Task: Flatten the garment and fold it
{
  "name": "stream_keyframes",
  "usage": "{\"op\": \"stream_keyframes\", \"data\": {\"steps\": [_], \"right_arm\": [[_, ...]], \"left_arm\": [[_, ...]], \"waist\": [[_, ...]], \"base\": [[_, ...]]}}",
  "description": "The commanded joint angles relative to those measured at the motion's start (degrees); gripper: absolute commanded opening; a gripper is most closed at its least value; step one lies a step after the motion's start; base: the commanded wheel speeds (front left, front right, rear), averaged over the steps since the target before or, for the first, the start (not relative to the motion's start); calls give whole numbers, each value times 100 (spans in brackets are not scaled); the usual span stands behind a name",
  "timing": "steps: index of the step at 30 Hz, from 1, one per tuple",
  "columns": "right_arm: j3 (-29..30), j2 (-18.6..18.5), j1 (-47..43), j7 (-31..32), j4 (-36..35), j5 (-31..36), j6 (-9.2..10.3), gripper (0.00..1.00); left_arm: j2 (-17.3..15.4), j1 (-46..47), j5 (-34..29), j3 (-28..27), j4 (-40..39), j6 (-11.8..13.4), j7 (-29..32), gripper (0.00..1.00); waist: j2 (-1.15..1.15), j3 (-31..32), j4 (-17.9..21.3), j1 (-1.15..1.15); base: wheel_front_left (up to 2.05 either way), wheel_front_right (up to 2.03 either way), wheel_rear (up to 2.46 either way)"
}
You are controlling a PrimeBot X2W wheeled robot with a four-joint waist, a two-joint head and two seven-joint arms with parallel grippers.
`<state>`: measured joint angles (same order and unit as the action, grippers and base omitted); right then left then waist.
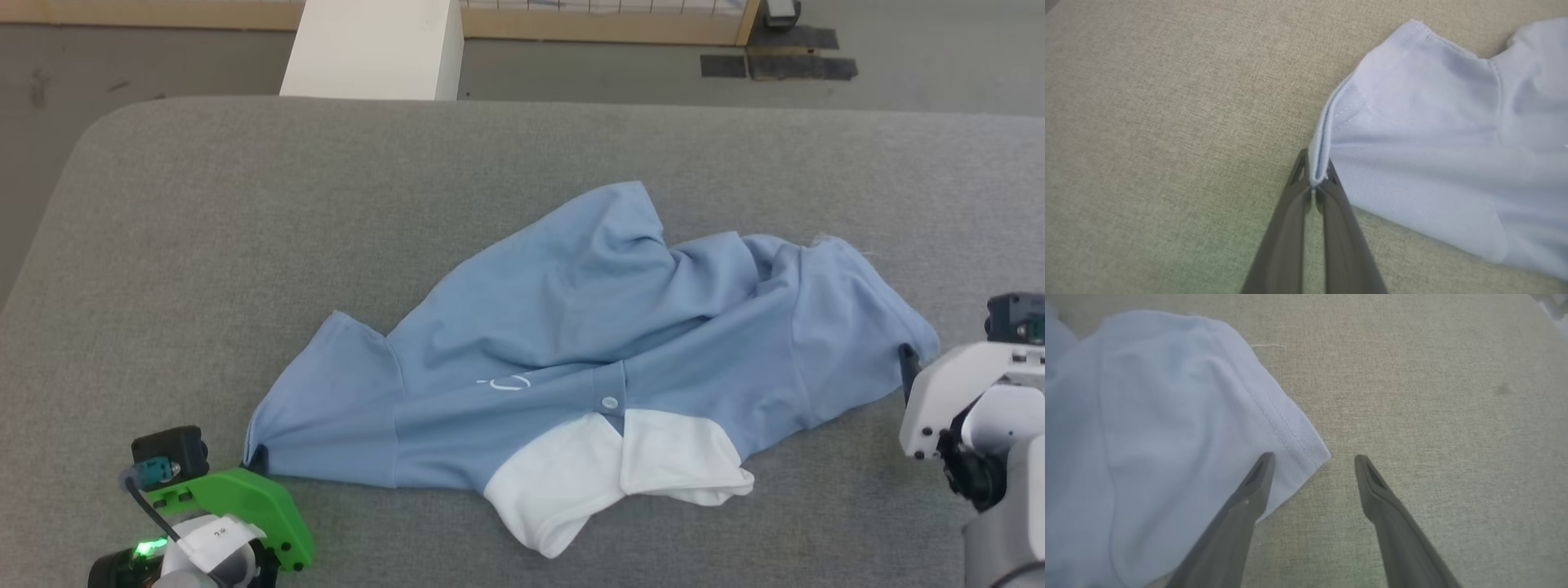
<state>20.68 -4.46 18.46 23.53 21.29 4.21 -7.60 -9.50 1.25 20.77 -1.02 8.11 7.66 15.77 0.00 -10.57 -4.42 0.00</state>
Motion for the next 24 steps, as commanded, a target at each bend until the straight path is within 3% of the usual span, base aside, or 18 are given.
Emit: {"op": "stream_keyframes", "data": {"steps": [1, 9, 10, 11, 12, 13, 19, 24], "right_arm": [[29, -49, 197, 128, 126, 49, 11, 100], [-268, -199, 607, 1257, 790, -61, 11, 100], [-302, -220, 611, 1466, 823, -103, 11, 89], [-333, -235, 607, 1632, 844, -146, 11, 64], [-427, -265, 585, 1888, 821, -286, 11, 8], [-489, -310, 566, 1901, 756, -334, 11, 0], [-410, -334, 158, 715, 109, -635, 11, 0], [-384, -195, -343, 249, -545, -816, 11, 0]], "left_arm": [[-44, 111, 55, -4, -21, 33, -38, 0], [-36, 219, 53, 86, -44, 40, -18, 0], [-41, 223, 57, 91, -44, 39, -16, 0], [-42, 225, 58, 96, -44, 41, -15, 0], [-47, 218, 61, 106, -40, 48, -7, 0], [-52, 209, 63, 109, -41, 51, -7, 0], [-110, 161, 21, 138, -63, 25, -216, 0], [-151, 139, 112, 124, -439, -133, -442, 0]], "waist": [[0, -137, -61, 0], [0, -288, -69, 0], [0, -290, -62, 0], [0, -289, -57, 0], [0, -269, -40, 0], [0, -257, -28, 0], [0, 30, 81, 0], [0, 277, 189, 0]], "base": [[0, 0, 0], [0, 0, 0], [0, 0, 0], [0, 0, 0], [0, 0, 0], [0, 0, 0], [0, 0, 0], [0, 0, 0]]}}
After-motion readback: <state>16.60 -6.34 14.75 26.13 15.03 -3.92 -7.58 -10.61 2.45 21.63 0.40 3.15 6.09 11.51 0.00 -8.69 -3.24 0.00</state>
